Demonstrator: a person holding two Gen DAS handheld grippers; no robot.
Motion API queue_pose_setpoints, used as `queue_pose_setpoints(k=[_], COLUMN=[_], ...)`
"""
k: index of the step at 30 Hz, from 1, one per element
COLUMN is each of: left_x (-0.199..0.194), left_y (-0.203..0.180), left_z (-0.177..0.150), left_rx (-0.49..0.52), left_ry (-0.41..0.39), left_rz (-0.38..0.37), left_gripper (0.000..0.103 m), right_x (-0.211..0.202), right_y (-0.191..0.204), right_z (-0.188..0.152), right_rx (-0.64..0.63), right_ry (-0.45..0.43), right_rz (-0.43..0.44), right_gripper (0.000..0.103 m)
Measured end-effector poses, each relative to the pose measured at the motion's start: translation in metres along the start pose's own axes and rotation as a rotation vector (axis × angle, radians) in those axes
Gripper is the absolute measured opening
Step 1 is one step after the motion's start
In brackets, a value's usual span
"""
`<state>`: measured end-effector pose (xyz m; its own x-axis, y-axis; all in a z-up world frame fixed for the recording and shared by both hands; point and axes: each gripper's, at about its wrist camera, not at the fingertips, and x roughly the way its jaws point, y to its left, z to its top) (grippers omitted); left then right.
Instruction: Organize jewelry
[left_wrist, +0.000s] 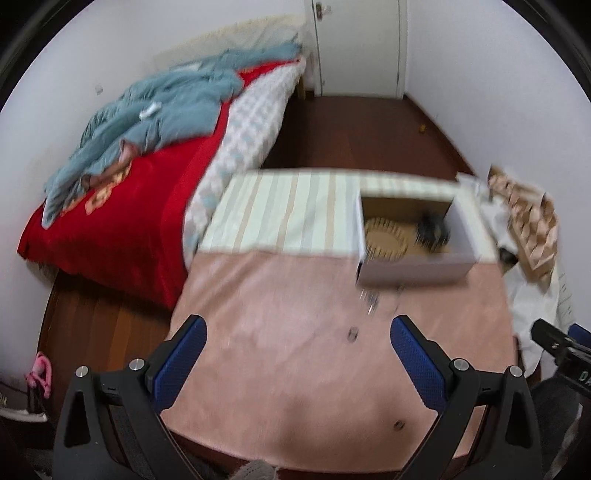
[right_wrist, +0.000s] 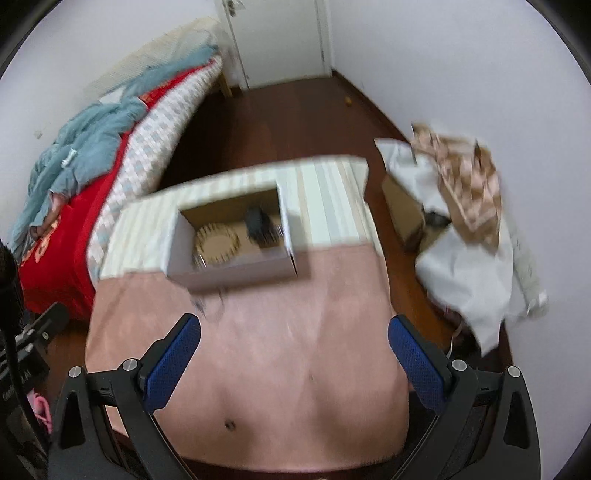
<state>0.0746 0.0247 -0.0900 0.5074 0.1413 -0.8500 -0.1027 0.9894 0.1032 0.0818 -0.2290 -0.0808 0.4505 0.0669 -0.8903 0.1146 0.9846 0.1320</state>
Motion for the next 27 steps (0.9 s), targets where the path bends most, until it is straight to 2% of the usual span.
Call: queue_pose_setpoints(k=[2, 4, 5, 6, 11, 13, 15, 17, 19, 20, 21, 25, 26, 27], left_x=[0.018, 0.037, 0.046, 0.052, 0.093, 0.1, 0.102, 0.102, 0.1, 0.099, 0.101, 0.094, 0.093, 0.091], left_y=[-0.001, -0.003, -0.004, -0.005, -0.01, -0.011, -0.011, -0.012, -0.014, -0.014, -0.013, -0.019, -0.021, -0.025], left_z=[-0.018, -0.035, -0.042, -0.046, -0.069, -0.075, -0.078, -0.08, -0.079, -0.078, -0.076, -0.079, -0.081, -0.083], left_rx=[0.003, 0.007, 0.009, 0.01, 0.005, 0.006, 0.014, 0.024, 0.034, 0.039, 0.042, 0.064, 0.07, 0.076], left_ry=[0.049, 0.093, 0.111, 0.124, 0.23, 0.253, 0.26, 0.255, 0.246, 0.243, 0.242, 0.242, 0.243, 0.244], left_rz=[0.014, 0.04, 0.053, 0.06, 0.081, 0.077, 0.079, 0.08, 0.079, 0.077, 0.074, 0.035, 0.021, 0.006], left_gripper=[0.102, 0.102, 0.102, 0.102, 0.102, 0.102, 0.102, 0.102, 0.102, 0.102, 0.102, 0.102, 0.102, 0.102], right_x=[0.015, 0.036, 0.046, 0.055, 0.109, 0.126, 0.137, 0.138, 0.138, 0.138, 0.139, 0.137, 0.133, 0.13], right_y=[-0.011, -0.02, -0.022, -0.024, -0.027, -0.026, -0.025, -0.02, -0.017, -0.016, -0.015, -0.018, -0.022, -0.025], right_z=[-0.019, -0.038, -0.046, -0.051, -0.073, -0.079, -0.085, -0.086, -0.086, -0.087, -0.087, -0.087, -0.086, -0.086], right_rx=[0.021, 0.027, 0.021, 0.013, -0.026, -0.034, -0.046, -0.079, -0.091, -0.101, -0.107, -0.081, -0.053, -0.031], right_ry=[0.046, 0.092, 0.107, 0.117, 0.185, 0.209, 0.22, 0.194, 0.18, 0.175, 0.172, 0.17, 0.163, 0.159], right_rz=[-0.003, -0.009, -0.014, -0.021, -0.028, -0.026, -0.033, -0.052, -0.063, -0.078, -0.078, -0.047, -0.026, -0.01], right_gripper=[0.101, 0.088, 0.077, 0.07, 0.055, 0.052, 0.046, 0.041, 0.03, 0.016, 0.011, 0.01, 0.0, 0.0])
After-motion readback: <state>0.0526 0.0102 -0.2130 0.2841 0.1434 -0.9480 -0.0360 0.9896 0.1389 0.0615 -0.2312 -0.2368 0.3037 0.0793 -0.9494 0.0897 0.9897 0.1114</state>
